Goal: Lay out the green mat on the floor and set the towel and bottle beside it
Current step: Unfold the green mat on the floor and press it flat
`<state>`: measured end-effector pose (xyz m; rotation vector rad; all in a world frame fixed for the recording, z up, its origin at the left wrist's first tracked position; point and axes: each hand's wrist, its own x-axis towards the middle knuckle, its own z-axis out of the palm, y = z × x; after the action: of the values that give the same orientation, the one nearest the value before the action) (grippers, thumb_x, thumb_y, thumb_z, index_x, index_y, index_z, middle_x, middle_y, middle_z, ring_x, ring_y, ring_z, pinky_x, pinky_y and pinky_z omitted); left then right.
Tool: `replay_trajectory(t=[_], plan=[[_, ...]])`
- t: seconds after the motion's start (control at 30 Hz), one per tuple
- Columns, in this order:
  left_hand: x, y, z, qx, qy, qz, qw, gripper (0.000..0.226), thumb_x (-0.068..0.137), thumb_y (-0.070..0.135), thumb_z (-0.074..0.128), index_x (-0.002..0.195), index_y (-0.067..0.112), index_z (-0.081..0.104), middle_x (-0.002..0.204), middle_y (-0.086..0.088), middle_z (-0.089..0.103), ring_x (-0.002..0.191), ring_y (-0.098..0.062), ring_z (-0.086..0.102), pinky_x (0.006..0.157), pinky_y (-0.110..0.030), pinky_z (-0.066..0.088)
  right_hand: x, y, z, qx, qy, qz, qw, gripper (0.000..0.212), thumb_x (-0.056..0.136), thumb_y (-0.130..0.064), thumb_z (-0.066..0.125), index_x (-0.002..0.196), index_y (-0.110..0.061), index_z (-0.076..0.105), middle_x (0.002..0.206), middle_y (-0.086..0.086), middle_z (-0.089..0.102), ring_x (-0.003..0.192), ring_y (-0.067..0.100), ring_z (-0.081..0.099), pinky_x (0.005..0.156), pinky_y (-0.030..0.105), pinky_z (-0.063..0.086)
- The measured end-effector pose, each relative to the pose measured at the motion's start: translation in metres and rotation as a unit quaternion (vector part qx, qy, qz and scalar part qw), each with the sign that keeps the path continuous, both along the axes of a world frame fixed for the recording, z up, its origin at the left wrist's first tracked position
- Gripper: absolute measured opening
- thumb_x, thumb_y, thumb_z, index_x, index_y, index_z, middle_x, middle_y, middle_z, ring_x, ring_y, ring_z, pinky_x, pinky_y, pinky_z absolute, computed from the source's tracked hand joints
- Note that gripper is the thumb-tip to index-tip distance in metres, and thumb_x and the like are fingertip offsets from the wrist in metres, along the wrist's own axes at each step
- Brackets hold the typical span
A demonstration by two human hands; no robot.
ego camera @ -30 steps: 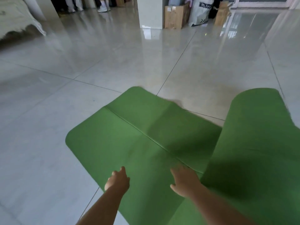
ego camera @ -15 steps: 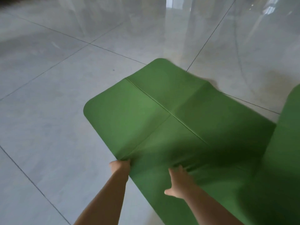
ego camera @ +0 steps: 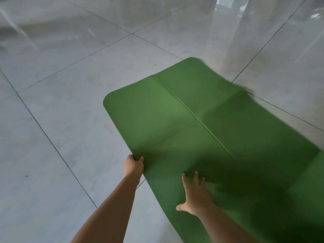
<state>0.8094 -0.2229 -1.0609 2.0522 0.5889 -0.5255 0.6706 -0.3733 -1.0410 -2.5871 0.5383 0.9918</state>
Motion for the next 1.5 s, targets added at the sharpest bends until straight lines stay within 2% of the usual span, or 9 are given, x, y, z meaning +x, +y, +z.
replay_trajectory(t=[0.17, 0.3, 0.4, 0.53, 0.7, 0.83, 1.07, 1.23, 1.5], plan=[[-0.002, 0.080, 0.005, 0.052, -0.014, 0.090, 0.994, 0.010, 0.096, 0.016, 0.048, 0.097, 0.007, 0.045, 0.097, -0.014, 0.054, 0.085, -0.032, 0.052, 0.072, -0.038, 0.047, 0.010, 0.042, 0.001, 0.057, -0.016, 0.086, 0.995, 0.096, 0.080, -0.038, 0.069, 0.150, -0.030, 0.004, 0.158, 0.001, -0.014, 0.145, 0.034, -0.008, 0.115, 0.049, 0.025], [-0.016, 0.140, 0.004, -0.002, 0.018, 0.147, 0.989, 0.012, 0.098, 0.009, 0.042, 0.108, 0.010, 0.048, 0.094, -0.014, 0.055, 0.080, -0.027, 0.058, 0.066, -0.037, 0.050, 0.013, 0.076, -0.004, 0.036, 0.020, 0.129, 0.991, 0.092, 0.082, -0.040, 0.066, 0.150, -0.029, 0.005, 0.156, 0.003, -0.020, 0.143, 0.041, -0.011, 0.115, 0.051, 0.022], [-0.033, 0.148, 0.003, -0.016, 0.079, 0.136, 0.987, 0.003, 0.096, 0.008, 0.046, 0.097, 0.010, 0.048, 0.074, -0.009, 0.055, 0.066, -0.021, 0.056, 0.062, -0.034, 0.048, 0.013, 0.086, -0.004, 0.038, 0.033, 0.140, 0.989, 0.086, 0.084, -0.036, 0.064, 0.150, -0.030, 0.009, 0.156, 0.001, -0.021, 0.143, 0.041, -0.010, 0.113, 0.055, 0.022], [-0.057, 0.119, -0.002, -0.042, 0.142, 0.125, 0.981, 0.021, 0.092, 0.015, 0.057, 0.077, 0.001, 0.052, 0.063, -0.012, 0.058, 0.054, -0.021, 0.053, 0.054, -0.030, 0.050, 0.009, 0.082, -0.003, 0.036, 0.035, 0.141, 0.989, 0.086, 0.085, -0.031, 0.065, 0.150, -0.030, 0.008, 0.157, -0.001, -0.019, 0.144, 0.035, -0.009, 0.112, 0.058, 0.023], [-0.083, 0.080, -0.007, -0.109, 0.148, 0.119, 0.976, 0.017, 0.085, 0.011, 0.067, 0.094, 0.009, 0.052, 0.085, -0.010, 0.061, 0.070, -0.022, 0.056, 0.052, -0.026, 0.045, -0.002, 0.057, 0.002, 0.006, 0.048, 0.111, 0.993, 0.088, 0.086, -0.031, 0.064, 0.150, -0.030, 0.004, 0.157, 0.001, -0.020, 0.145, 0.034, -0.009, 0.112, 0.055, 0.024], [-0.090, 0.091, -0.007, -0.108, 0.231, 0.060, 0.965, 0.021, 0.086, 0.006, 0.064, 0.101, 0.004, 0.050, 0.082, -0.008, 0.052, 0.082, -0.023, 0.050, 0.072, -0.040, 0.049, -0.007, 0.042, 0.005, -0.011, 0.041, 0.092, 0.995, 0.086, 0.088, -0.029, 0.062, 0.150, -0.030, 0.003, 0.157, 0.001, -0.019, 0.145, 0.033, -0.006, 0.110, 0.046, 0.030], [-0.075, 0.105, -0.010, -0.048, 0.142, 0.076, 0.986, 0.023, 0.091, 0.010, 0.057, 0.113, 0.005, 0.051, 0.105, -0.011, 0.056, 0.092, -0.028, 0.051, 0.071, -0.036, 0.047, -0.005, 0.058, 0.004, 0.010, 0.041, 0.102, 0.994, 0.089, 0.086, -0.032, 0.063, 0.150, -0.031, 0.001, 0.157, -0.001, -0.020, 0.145, 0.032, -0.006, 0.110, 0.045, 0.033], [-0.042, 0.139, -0.006, 0.045, 0.054, 0.069, 0.995, 0.027, 0.093, 0.014, 0.055, 0.116, 0.001, 0.051, 0.112, -0.018, 0.058, 0.098, -0.035, 0.056, 0.074, -0.039, 0.050, -0.002, 0.067, 0.001, 0.036, 0.025, 0.118, 0.992, 0.088, 0.085, -0.035, 0.064, 0.151, -0.027, 0.005, 0.158, 0.001, -0.014, 0.146, 0.029, -0.005, 0.117, 0.050, 0.011], [-0.082, 0.138, -0.016, -0.060, 0.163, 0.137, 0.975, 0.022, 0.098, 0.019, 0.047, 0.081, 0.004, 0.049, 0.061, -0.012, 0.049, 0.052, -0.022, 0.047, 0.057, -0.031, 0.049, -0.003, 0.069, -0.006, 0.040, 0.017, 0.134, 0.990, 0.081, 0.087, -0.038, 0.060, 0.150, -0.026, 0.011, 0.158, 0.003, -0.013, 0.145, 0.033, -0.007, 0.115, 0.056, 0.006]])
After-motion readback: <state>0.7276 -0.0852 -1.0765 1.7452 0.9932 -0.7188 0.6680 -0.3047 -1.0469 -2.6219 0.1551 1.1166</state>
